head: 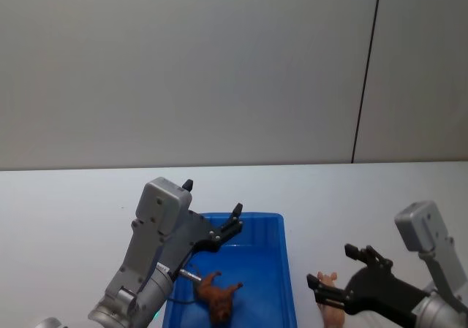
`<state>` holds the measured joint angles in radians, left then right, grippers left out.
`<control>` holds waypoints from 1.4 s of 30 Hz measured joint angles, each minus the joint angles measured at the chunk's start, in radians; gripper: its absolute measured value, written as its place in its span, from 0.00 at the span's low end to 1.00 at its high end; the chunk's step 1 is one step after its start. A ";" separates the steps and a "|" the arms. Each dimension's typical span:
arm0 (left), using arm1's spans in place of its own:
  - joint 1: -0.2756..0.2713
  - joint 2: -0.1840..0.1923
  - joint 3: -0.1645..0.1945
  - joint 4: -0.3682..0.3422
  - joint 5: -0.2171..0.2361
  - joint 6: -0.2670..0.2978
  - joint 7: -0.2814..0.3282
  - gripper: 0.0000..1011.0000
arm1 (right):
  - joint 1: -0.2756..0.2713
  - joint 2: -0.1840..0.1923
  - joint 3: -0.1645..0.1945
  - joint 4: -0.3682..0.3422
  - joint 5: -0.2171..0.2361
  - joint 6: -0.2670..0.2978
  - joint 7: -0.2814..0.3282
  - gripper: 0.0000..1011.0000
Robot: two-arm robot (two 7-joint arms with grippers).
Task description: Pick up the two dolls from the table and place them into the box.
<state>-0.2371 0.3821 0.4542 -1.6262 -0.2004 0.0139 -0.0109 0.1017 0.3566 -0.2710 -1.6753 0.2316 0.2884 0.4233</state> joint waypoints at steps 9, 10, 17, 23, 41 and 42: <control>0.000 0.000 0.000 0.000 0.000 0.000 0.000 0.99 | -0.038 0.019 -0.002 -0.003 -0.004 0.015 -0.021 0.99; 0.000 0.000 0.000 0.000 0.000 0.000 0.000 0.99 | -0.040 0.020 -0.003 -0.002 -0.006 0.016 -0.023 0.99; 0.000 0.000 0.000 0.000 0.000 0.000 0.000 0.99 | -0.054 0.021 -0.011 0.023 -0.020 0.026 -0.043 0.99; 0.000 0.000 0.000 0.000 0.000 0.000 0.000 0.99 | -0.055 0.016 -0.017 0.047 -0.029 0.031 -0.054 0.97; 0.000 0.000 0.000 0.000 0.000 0.000 0.000 0.99 | -0.032 -0.015 -0.027 0.116 -0.013 0.033 -0.080 0.48; 0.000 0.000 0.000 0.000 0.000 0.000 0.000 0.99 | -0.031 -0.016 -0.027 0.118 -0.011 0.032 -0.081 0.44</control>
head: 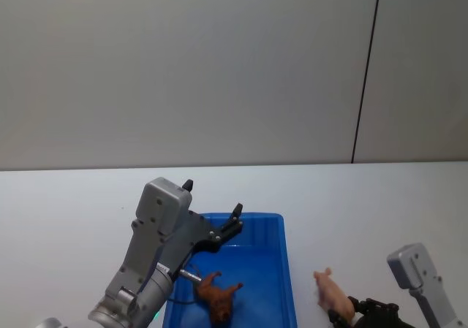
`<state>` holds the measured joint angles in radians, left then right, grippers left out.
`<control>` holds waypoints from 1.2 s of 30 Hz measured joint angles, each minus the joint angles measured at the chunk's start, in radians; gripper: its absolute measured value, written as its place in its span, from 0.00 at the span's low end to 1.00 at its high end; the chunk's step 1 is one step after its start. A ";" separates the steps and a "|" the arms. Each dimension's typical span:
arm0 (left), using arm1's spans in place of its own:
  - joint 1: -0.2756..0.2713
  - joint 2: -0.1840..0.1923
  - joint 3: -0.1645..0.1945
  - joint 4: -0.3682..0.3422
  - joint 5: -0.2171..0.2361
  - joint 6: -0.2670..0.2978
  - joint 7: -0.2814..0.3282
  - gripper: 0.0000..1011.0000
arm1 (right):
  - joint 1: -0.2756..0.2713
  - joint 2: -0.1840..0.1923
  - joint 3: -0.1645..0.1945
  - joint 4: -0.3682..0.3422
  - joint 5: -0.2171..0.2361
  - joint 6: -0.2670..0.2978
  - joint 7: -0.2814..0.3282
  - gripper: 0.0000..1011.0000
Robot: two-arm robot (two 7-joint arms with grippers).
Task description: Pick up the two dolls from the table and place them into the box.
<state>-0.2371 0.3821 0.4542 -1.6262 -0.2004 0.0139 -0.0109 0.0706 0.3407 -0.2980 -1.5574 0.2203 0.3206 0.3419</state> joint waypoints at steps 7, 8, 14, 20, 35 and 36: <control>0.000 0.000 0.000 0.000 0.000 0.000 0.000 0.99 | 0.012 -0.008 0.001 0.011 0.006 -0.011 -0.011 0.38; 0.000 0.000 0.000 0.000 0.000 0.000 0.000 0.99 | 0.013 -0.009 0.001 0.012 0.006 -0.014 -0.013 0.38; 0.000 0.000 0.000 0.000 0.000 0.000 0.000 0.99 | 0.020 -0.012 0.004 0.004 0.002 -0.042 -0.031 0.38; 0.000 0.000 0.000 0.000 0.000 0.000 0.000 0.99 | 0.031 -0.014 0.009 -0.024 -0.005 -0.070 -0.042 0.38; 0.000 0.000 0.000 0.000 0.000 0.000 0.000 0.99 | 0.125 -0.059 0.003 -0.061 0.006 -0.048 0.048 0.38; 0.000 0.000 0.000 0.000 0.000 0.000 0.000 0.99 | 0.131 -0.063 0.001 -0.057 0.006 -0.043 0.052 0.38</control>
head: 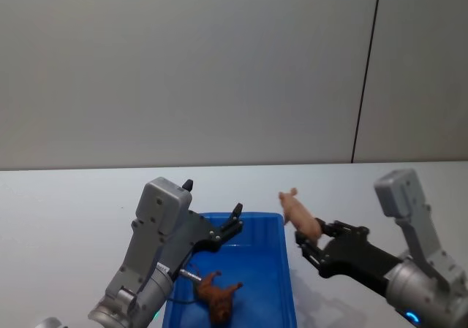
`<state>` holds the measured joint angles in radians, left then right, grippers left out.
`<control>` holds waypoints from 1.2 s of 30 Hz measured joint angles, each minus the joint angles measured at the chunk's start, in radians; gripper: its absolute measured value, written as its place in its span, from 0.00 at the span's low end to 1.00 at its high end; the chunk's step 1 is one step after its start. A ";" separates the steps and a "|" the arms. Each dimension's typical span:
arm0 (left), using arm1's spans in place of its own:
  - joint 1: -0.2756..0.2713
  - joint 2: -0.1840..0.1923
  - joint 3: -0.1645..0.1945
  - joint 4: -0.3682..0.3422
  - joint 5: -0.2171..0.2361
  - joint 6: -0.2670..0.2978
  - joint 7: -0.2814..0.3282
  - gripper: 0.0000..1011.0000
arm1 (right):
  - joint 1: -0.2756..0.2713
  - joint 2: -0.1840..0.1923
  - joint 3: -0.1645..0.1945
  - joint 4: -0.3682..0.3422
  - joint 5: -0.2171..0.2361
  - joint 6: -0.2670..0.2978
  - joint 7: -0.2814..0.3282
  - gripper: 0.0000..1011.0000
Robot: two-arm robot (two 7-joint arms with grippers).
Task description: Pick up the two dolls from the table and place them into the box.
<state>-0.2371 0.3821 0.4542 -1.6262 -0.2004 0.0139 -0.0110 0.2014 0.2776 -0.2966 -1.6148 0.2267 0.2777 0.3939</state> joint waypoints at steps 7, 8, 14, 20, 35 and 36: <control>0.000 0.000 0.000 0.000 0.000 0.000 0.000 0.99 | 0.057 -0.045 -0.025 0.052 -0.006 0.049 0.051 0.44; 0.000 0.000 0.000 0.000 0.000 0.000 0.000 0.99 | 0.062 -0.050 -0.028 0.059 -0.008 0.054 0.054 0.47; 0.000 0.000 0.000 0.000 0.000 0.000 0.000 0.99 | 0.104 -0.086 -0.051 0.123 -0.027 0.077 0.084 0.68; 0.000 0.000 0.000 0.000 0.000 0.000 0.000 0.99 | 0.128 -0.104 -0.062 0.161 -0.039 0.084 0.100 0.83; 0.000 0.000 0.000 0.000 0.000 0.000 0.000 0.99 | 0.106 -0.060 -0.036 0.140 -0.029 0.067 0.099 0.99; 0.000 0.000 0.000 0.000 0.000 0.000 0.000 0.99 | 0.101 -0.054 -0.033 0.135 -0.027 0.066 0.098 0.99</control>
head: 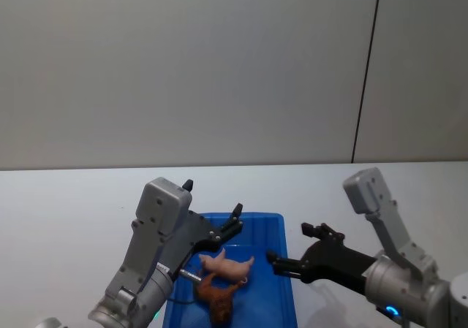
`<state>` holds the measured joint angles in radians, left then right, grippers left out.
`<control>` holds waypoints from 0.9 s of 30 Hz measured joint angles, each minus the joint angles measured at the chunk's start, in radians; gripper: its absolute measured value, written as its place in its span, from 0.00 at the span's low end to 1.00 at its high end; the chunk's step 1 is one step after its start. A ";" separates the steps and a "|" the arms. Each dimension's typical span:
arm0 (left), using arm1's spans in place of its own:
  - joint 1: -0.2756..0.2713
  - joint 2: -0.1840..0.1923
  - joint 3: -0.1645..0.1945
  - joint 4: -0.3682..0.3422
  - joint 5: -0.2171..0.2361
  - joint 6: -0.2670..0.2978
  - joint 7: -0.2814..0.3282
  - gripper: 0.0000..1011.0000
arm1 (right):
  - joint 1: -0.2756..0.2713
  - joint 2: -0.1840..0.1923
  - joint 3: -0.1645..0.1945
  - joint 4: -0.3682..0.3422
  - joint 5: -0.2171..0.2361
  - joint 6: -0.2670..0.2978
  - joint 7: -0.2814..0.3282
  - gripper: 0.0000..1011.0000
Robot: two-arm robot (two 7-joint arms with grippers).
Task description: Pick up the two dolls from the table and place them into the box.
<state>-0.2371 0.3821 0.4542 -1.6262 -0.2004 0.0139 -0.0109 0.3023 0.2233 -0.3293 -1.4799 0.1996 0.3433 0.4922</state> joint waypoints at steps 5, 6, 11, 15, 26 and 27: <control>0.000 0.000 0.000 0.000 0.000 0.000 0.000 0.99 | -0.026 0.028 0.013 -0.022 0.014 -0.007 -0.007 0.99; 0.000 0.000 0.000 0.000 0.000 0.000 0.000 0.99 | -0.030 0.031 0.015 -0.025 0.016 -0.008 -0.008 0.99; 0.001 0.001 -0.001 -0.001 0.004 0.002 -0.001 0.99 | -0.050 0.052 0.025 -0.042 0.026 -0.014 -0.013 0.99; 0.007 0.008 -0.003 -0.009 0.011 0.010 0.002 0.99 | -0.062 0.064 0.031 -0.052 0.032 -0.017 -0.017 0.99; 0.075 0.069 -0.020 -0.084 0.009 0.072 0.072 0.99 | -0.078 0.080 0.039 -0.065 0.040 -0.021 -0.021 0.99; 0.085 0.077 -0.022 -0.093 0.006 0.077 0.079 0.99 | -0.078 0.080 0.039 -0.066 0.041 -0.021 -0.021 0.99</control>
<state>-0.1524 0.4593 0.4317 -1.7194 -0.1946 0.0911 0.0684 0.2238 0.3038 -0.2904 -1.5457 0.2402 0.3225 0.4713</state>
